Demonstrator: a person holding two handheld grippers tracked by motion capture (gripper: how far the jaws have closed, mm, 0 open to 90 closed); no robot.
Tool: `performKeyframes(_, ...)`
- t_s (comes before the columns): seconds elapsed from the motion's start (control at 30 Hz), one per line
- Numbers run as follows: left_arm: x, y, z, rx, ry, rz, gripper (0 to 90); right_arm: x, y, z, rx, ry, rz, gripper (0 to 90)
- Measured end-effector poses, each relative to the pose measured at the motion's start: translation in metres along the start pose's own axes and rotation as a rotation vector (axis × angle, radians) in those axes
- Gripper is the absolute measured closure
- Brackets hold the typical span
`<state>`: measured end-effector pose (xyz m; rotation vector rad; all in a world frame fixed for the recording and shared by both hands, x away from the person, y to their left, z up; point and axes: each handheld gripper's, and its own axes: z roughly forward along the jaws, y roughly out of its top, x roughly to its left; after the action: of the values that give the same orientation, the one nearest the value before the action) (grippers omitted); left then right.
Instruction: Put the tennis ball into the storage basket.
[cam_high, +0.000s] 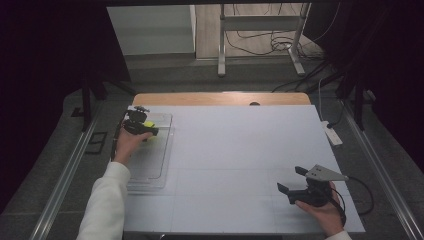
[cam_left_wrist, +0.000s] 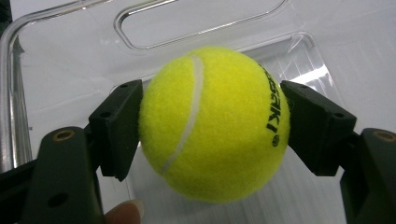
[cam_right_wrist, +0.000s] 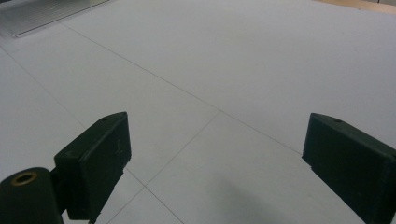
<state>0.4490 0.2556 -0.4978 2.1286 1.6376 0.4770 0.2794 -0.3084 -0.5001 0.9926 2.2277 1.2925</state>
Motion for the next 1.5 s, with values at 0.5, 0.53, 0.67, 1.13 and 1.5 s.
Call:
performKeyframes(0.5, -0.002, 0.0, -0.002, -0.033, 0.011, -0.002, 16.6, 0.0, 0.0, -0.001, 0.0, -0.001, 0.002, 8.1)
performKeyframes(0.53, -0.001, 0.0, -0.004, -0.047, 0.008, -0.008, 15.2, 0.0, 0.0, -0.001, -0.001, -0.001, 0.001, 8.1)
performKeyframes(0.67, 0.0, -0.002, -0.012, -0.097, 0.0, -0.014, 13.8, 0.0, 0.0, -0.001, -0.001, -0.001, 0.001, 8.1)
performKeyframes(1.13, 0.003, -0.016, -0.045, -0.276, -0.152, -0.026, 13.3, 0.0, 0.001, -0.002, -0.005, -0.005, 0.0, 8.1)
performKeyframes(1.5, 0.002, -0.028, -0.059, -0.336, -0.236, -0.031, 13.2, -0.001, 0.001, -0.004, -0.009, -0.009, 0.002, 8.1)
